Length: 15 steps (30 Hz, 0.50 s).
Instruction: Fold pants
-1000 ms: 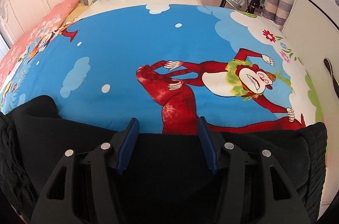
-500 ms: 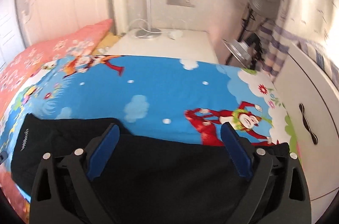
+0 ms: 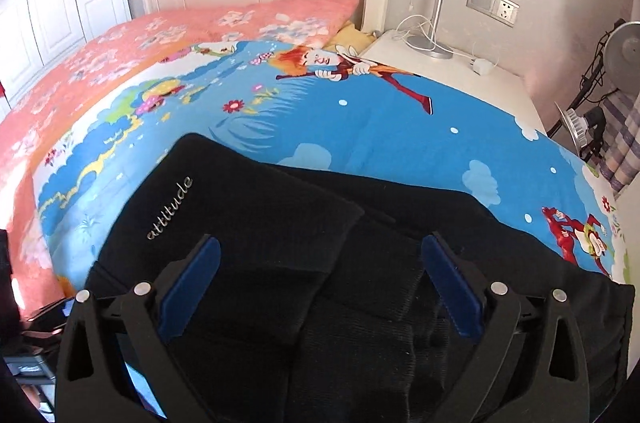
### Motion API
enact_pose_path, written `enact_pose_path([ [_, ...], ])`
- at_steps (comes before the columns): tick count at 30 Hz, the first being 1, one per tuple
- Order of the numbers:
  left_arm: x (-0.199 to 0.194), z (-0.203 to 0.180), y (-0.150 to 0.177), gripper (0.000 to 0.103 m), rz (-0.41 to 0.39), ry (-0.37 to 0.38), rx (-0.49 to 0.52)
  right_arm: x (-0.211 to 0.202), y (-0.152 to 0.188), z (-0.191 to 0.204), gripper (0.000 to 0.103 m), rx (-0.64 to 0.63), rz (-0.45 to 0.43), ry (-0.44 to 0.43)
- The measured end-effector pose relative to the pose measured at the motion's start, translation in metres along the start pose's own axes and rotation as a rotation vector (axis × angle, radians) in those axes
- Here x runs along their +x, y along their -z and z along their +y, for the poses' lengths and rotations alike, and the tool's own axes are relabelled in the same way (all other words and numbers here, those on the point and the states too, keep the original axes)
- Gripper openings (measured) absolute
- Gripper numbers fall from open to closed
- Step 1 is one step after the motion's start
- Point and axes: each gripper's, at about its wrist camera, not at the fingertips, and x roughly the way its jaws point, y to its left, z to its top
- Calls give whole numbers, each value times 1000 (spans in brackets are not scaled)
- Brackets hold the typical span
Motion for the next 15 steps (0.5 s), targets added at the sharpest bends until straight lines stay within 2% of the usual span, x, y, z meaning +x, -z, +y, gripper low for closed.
enact_pose_path([
  [4,2,2,2,89,-3,12,10,40,16,7,98,-19,142,50],
  [12,4,2,2,74,13,21,2,44,23,12,99,-38,134,57],
  [15,5,0,2,74,20,10,0,46,23,9,99,-25,133,43],
])
